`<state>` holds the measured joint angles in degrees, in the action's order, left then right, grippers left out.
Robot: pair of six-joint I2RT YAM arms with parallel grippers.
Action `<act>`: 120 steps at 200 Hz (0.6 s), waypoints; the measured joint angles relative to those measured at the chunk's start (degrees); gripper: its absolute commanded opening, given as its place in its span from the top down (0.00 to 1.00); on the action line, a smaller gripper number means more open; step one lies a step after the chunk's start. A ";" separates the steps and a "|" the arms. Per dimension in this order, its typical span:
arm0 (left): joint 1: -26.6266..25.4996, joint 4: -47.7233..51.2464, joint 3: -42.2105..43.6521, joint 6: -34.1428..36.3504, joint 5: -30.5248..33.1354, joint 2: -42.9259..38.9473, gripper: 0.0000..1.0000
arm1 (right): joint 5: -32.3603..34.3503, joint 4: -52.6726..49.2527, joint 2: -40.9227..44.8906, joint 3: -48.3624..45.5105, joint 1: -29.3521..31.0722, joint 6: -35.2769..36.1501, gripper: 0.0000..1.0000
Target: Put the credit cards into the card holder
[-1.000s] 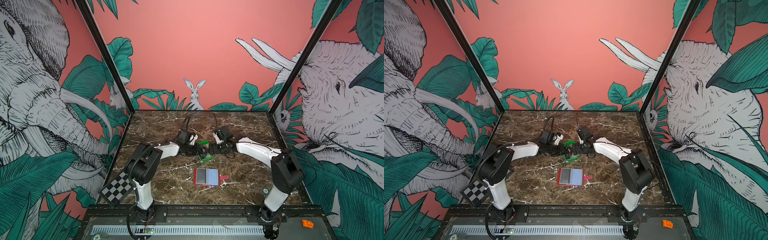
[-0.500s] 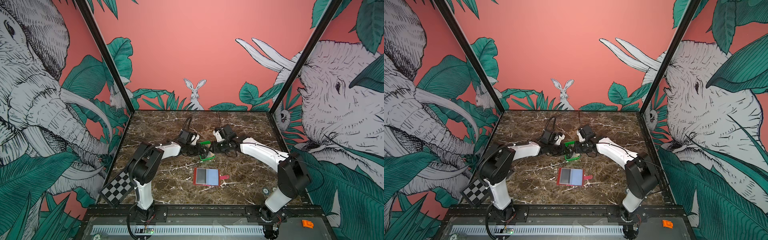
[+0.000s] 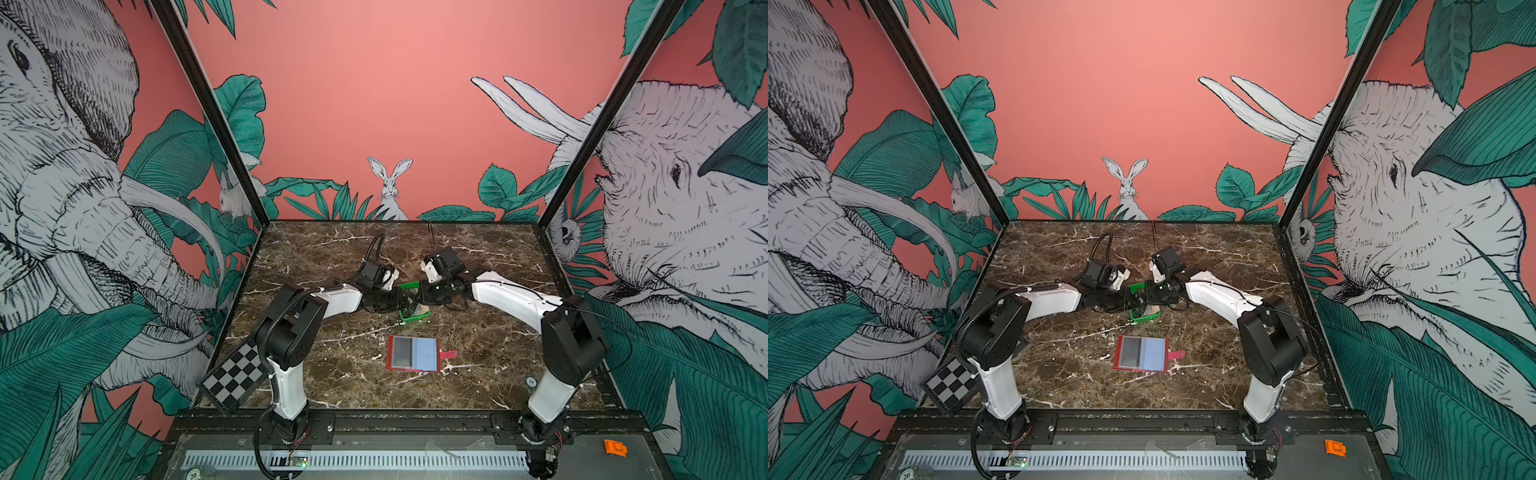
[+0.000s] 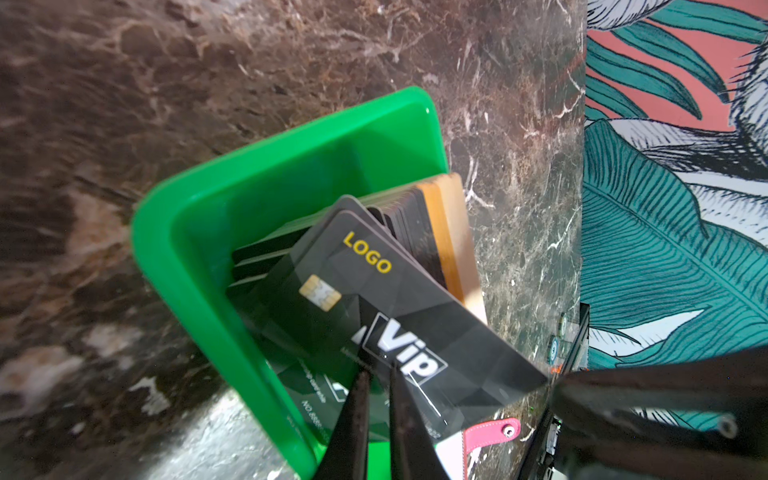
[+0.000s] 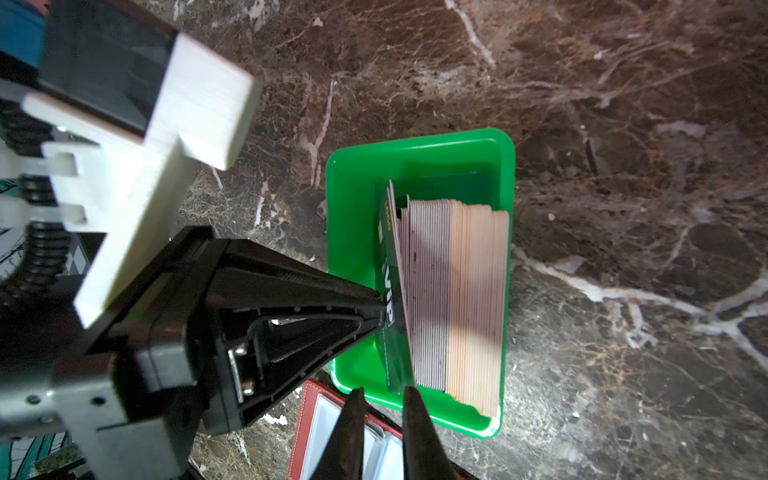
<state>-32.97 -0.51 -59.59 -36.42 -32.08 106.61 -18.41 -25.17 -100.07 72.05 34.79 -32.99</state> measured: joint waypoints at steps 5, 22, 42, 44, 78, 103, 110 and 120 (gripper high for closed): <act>0.00 0.00 0.00 0.00 0.02 0.00 0.86 | 0.11 -0.02 0.00 0.00 0.00 0.00 0.83; 0.00 0.00 0.00 0.02 0.02 -0.02 0.87 | 0.68 -0.07 0.00 0.00 0.00 0.02 0.84; 0.00 0.00 0.00 0.02 0.00 -0.02 0.87 | 1.42 -0.33 -0.07 0.00 0.00 0.11 0.84; 0.00 0.02 0.00 0.02 0.00 -0.02 0.87 | 1.53 -0.39 -0.07 0.00 0.00 0.13 0.84; 0.00 0.00 0.00 0.00 0.02 -0.02 0.87 | 1.90 -0.85 -0.33 0.02 0.00 0.20 0.84; 0.00 0.02 0.00 0.00 0.00 0.00 0.87 | 1.73 -0.83 -1.07 0.02 0.00 0.17 0.88; 0.00 0.02 0.00 0.00 0.02 0.00 0.87 | 1.68 -0.83 -1.18 0.02 0.00 0.17 0.90; 0.00 0.02 0.00 0.00 0.02 0.00 0.87 | 1.64 -0.83 -1.22 0.02 0.00 0.17 0.92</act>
<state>-32.97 -0.49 -59.59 -36.42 -32.05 106.61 -16.78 -26.00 -101.30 72.07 34.79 -32.82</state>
